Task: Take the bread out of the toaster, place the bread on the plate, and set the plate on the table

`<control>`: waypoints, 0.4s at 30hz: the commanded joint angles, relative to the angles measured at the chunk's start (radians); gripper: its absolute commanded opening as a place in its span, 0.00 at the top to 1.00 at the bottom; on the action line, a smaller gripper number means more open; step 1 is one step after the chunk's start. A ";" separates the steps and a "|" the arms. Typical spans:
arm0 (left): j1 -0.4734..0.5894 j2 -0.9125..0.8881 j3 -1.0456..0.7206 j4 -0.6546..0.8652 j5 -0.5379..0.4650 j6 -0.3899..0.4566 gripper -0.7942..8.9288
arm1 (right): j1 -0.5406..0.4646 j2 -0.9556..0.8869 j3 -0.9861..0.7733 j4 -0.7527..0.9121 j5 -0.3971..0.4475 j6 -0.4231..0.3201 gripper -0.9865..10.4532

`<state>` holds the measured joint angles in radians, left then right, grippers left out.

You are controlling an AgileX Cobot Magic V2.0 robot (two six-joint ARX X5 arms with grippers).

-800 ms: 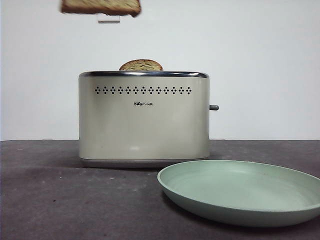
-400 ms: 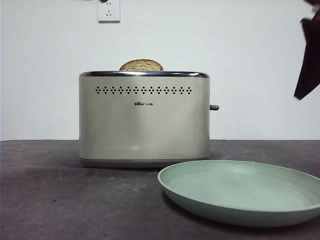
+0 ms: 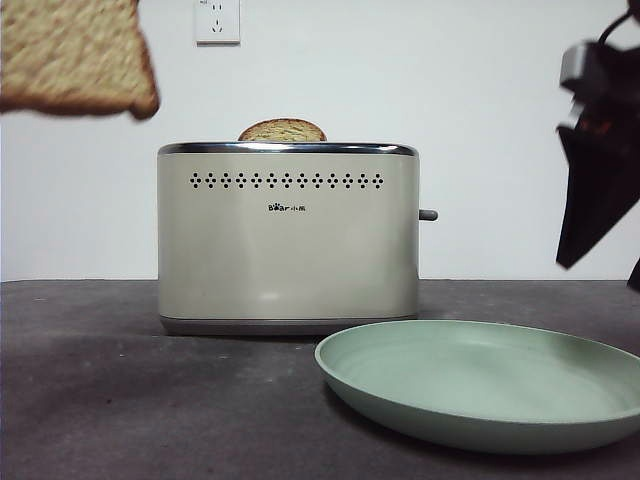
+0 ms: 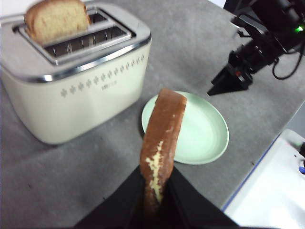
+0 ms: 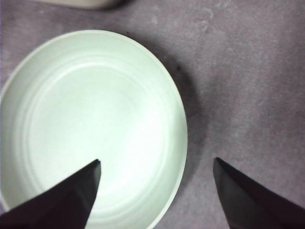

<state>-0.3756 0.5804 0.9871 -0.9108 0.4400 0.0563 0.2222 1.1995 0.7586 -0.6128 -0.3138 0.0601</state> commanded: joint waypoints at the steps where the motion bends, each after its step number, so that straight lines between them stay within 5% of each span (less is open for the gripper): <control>1: -0.003 -0.008 -0.014 0.015 0.008 -0.024 0.91 | 0.005 0.063 0.015 0.032 0.000 0.010 0.61; 12: -0.003 -0.007 -0.016 0.017 0.040 -0.024 0.91 | 0.005 0.254 0.015 0.115 -0.002 0.011 0.71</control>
<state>-0.3756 0.5690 0.9615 -0.9092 0.4732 0.0364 0.2222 1.4357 0.7586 -0.5064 -0.3138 0.0605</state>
